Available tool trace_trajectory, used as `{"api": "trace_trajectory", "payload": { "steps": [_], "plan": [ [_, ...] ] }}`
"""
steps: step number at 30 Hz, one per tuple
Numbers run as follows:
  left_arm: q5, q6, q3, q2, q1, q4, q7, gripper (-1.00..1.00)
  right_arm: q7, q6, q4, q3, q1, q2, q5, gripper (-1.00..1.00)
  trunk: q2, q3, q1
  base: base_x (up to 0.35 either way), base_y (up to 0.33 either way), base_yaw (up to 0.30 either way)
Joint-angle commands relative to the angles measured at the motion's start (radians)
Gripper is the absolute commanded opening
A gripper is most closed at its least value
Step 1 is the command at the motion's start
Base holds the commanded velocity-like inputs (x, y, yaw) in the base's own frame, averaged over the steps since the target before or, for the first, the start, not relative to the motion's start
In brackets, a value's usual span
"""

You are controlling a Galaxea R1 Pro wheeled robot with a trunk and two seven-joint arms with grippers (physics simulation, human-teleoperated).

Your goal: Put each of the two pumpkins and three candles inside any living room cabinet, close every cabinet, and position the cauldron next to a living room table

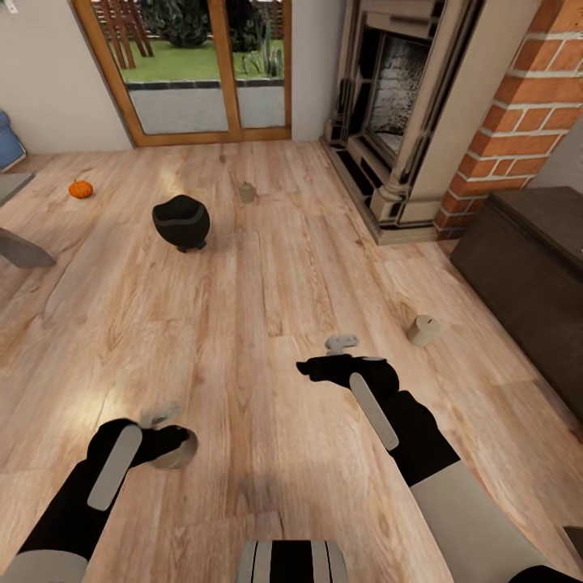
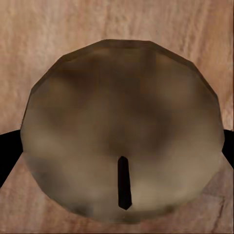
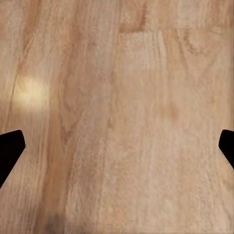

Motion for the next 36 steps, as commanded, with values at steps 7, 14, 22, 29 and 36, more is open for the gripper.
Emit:
{"api": "trace_trajectory", "payload": {
  "steps": [7,14,22,29,36],
  "plan": [
    [0.016,0.024,0.015,-0.004,-0.001,-0.062,0.013,-1.0,-0.011,0.003,-0.007,0.002,-0.001,0.004,-0.006,1.0,0.001,0.026,-0.003,0.0,0.0,0.0],
    [0.017,0.025,0.003,-0.015,-0.001,-0.073,0.014,-1.0,-0.01,-0.006,-0.018,0.003,-0.001,0.003,-0.006,1.0,0.003,0.053,-0.006,0.0,0.0,0.0],
    [0.017,0.025,-0.002,-0.017,0.0,-0.11,0.014,-1.0,-0.011,-0.009,-0.02,0.003,-0.001,0.006,-0.007,1.0,0.003,0.053,-0.006,0.013,0.006,0.0],
    [0.017,0.025,-0.046,-0.019,0.001,-0.123,0.014,-1.0,-0.011,-0.01,-0.02,0.003,-0.001,0.006,-0.006,1.0,0.003,0.053,-0.006,0.22,0.169,0.0],
    [0.017,0.025,-0.049,-0.017,0.001,-0.123,0.014,-1.0,-0.011,-0.01,-0.021,0.003,-0.001,0.005,-0.009,1.0,0.003,0.054,-0.006,0.259,0.205,-0.015]
  ]
}}
